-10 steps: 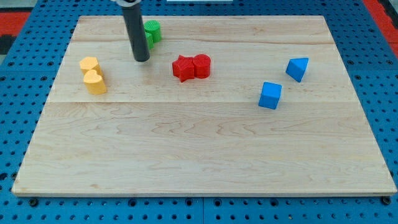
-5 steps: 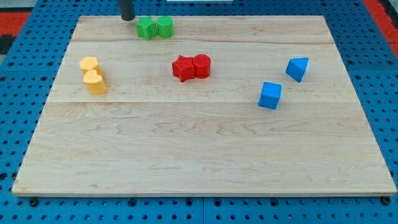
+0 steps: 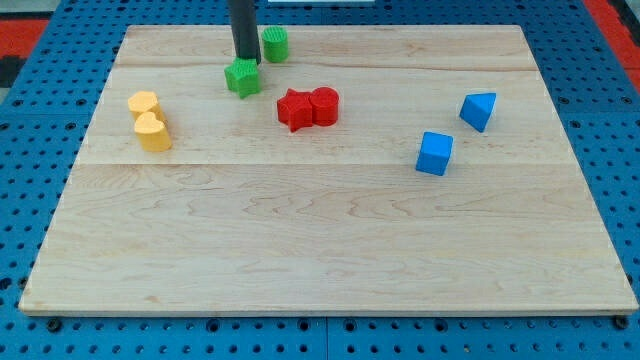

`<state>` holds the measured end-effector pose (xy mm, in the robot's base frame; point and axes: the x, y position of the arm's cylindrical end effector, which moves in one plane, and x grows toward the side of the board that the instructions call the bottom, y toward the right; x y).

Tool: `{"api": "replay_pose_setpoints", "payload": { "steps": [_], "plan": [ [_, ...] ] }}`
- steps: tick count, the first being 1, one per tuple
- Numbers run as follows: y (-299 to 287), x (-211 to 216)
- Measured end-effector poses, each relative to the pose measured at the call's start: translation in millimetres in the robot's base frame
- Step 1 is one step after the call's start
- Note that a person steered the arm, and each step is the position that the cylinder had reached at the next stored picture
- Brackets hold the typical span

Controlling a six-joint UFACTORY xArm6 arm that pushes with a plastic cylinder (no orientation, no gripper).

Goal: Move the green star towards the bottom center

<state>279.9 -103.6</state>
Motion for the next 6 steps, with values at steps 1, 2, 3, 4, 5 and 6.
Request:
{"api": "replay_pose_setpoints", "payload": {
  "steps": [1, 2, 3, 4, 5, 6],
  "plan": [
    [-26.2, 21.8],
    [-31.5, 61.4],
    [-23.6, 109.1],
    [4.7, 137.5],
    [13.3, 123.9],
    [35.6, 121.4]
  ]
}}
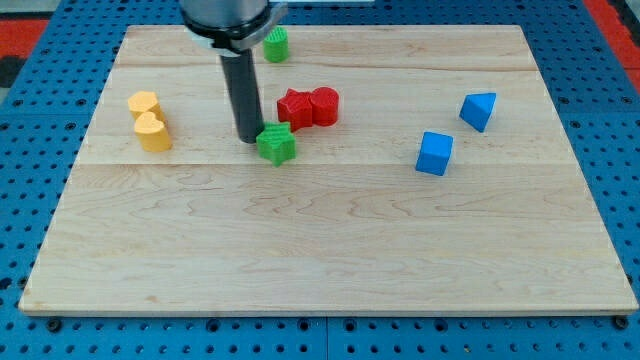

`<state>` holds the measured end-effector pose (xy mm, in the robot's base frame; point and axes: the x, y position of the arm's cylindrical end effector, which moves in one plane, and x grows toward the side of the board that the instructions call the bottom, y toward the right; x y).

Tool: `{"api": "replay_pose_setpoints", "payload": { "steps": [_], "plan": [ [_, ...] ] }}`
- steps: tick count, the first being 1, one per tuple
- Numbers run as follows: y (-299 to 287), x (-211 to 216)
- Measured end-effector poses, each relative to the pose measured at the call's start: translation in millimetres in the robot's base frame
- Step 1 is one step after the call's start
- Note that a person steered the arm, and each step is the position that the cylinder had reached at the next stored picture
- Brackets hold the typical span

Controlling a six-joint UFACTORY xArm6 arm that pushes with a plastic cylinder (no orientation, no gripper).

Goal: Move the green star towards the bottom center

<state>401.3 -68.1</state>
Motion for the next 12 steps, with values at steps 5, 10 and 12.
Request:
{"api": "replay_pose_setpoints", "payload": {
  "steps": [5, 10, 12],
  "plan": [
    [132.2, 29.3],
    [48.6, 118.6],
    [53.5, 77.6]
  ]
}}
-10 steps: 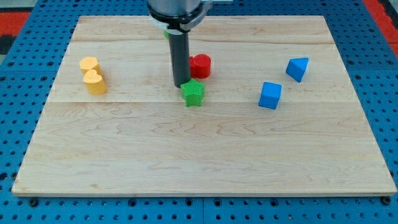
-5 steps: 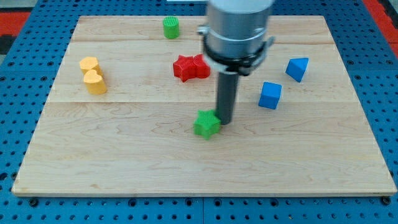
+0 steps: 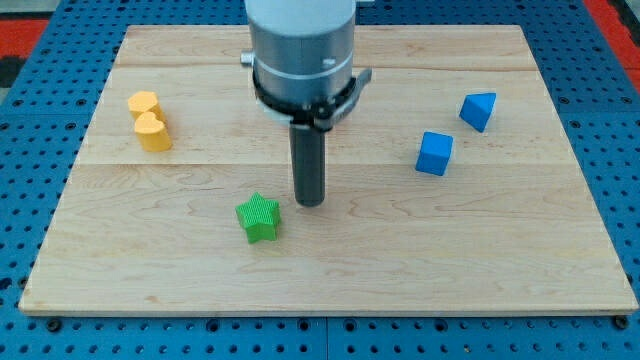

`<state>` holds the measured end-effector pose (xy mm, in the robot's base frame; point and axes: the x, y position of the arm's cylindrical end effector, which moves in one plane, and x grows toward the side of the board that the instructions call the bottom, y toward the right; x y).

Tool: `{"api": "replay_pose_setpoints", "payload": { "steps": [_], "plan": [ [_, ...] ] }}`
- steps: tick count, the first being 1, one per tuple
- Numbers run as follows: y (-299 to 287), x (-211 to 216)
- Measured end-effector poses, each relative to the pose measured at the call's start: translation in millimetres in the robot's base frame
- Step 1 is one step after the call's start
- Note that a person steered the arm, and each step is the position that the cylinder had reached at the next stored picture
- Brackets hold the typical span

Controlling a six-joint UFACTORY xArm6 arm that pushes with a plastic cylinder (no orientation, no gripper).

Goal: Move the green star towards the bottom center

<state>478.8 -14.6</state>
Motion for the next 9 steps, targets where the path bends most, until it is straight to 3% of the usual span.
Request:
{"api": "replay_pose_setpoints", "payload": {
  "steps": [1, 3, 4, 5, 6, 8, 9],
  "plan": [
    [-37.6, -9.4],
    [-44.3, 49.6],
    [-80.9, 36.5],
    [-142.3, 59.8],
    [-130.4, 132.1],
    [-92.2, 92.8],
    [-46.6, 79.8]
  ]
}}
